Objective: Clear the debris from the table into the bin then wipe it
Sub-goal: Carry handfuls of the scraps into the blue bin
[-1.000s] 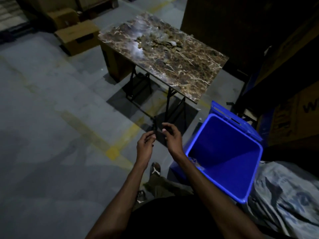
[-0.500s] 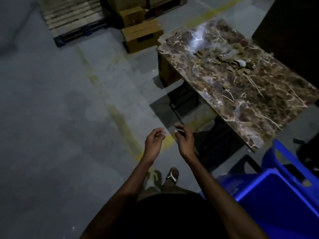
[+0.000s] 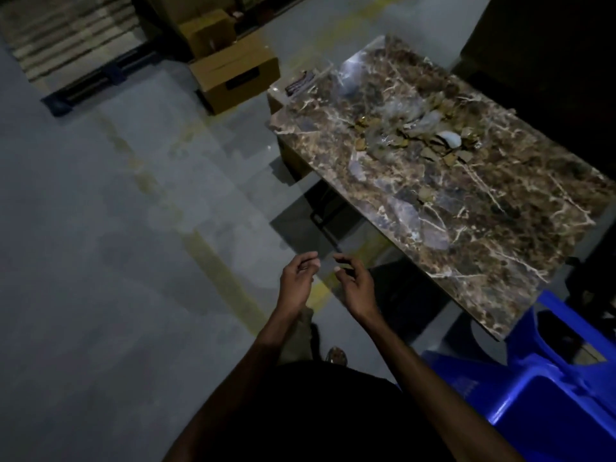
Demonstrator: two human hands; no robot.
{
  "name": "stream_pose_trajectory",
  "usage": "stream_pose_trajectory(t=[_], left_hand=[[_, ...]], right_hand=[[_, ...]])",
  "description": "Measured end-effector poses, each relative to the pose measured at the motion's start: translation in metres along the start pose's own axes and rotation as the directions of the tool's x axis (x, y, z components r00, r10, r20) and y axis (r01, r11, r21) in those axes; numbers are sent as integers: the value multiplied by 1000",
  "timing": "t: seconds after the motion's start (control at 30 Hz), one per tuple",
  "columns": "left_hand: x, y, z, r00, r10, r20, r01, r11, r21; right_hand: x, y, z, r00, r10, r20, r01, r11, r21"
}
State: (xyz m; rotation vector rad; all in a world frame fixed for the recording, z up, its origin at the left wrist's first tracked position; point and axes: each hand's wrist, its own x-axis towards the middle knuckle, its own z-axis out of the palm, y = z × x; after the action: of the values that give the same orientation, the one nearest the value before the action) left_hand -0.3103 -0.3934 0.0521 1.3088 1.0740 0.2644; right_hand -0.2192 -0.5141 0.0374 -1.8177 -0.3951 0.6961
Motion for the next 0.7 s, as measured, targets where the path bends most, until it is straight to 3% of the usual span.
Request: stream_pose_trajectory(t=[0.1, 0.2, 0.33, 0.53, 0.7], left_hand=[[57, 18, 11, 997, 6, 75, -7, 1000, 13], [110, 48, 22, 988, -22, 154, 19, 1000, 21], [168, 82, 44, 952, -8, 307, -11, 998, 57], [226, 121, 84, 887, -18, 461, -43, 992, 122], [263, 144, 118, 878, -81, 471, 0, 986, 169]], right_hand=[[46, -10, -10, 994, 15, -107, -15, 1000, 2], [87, -25, -22, 959, 136, -250, -128, 990, 51], [129, -52, -36, 917, 76, -391, -88, 996, -12], [184, -80, -46, 841, 224, -493, -211, 974, 82], [220, -76, -62, 814, 257, -521, -219, 966, 134]])
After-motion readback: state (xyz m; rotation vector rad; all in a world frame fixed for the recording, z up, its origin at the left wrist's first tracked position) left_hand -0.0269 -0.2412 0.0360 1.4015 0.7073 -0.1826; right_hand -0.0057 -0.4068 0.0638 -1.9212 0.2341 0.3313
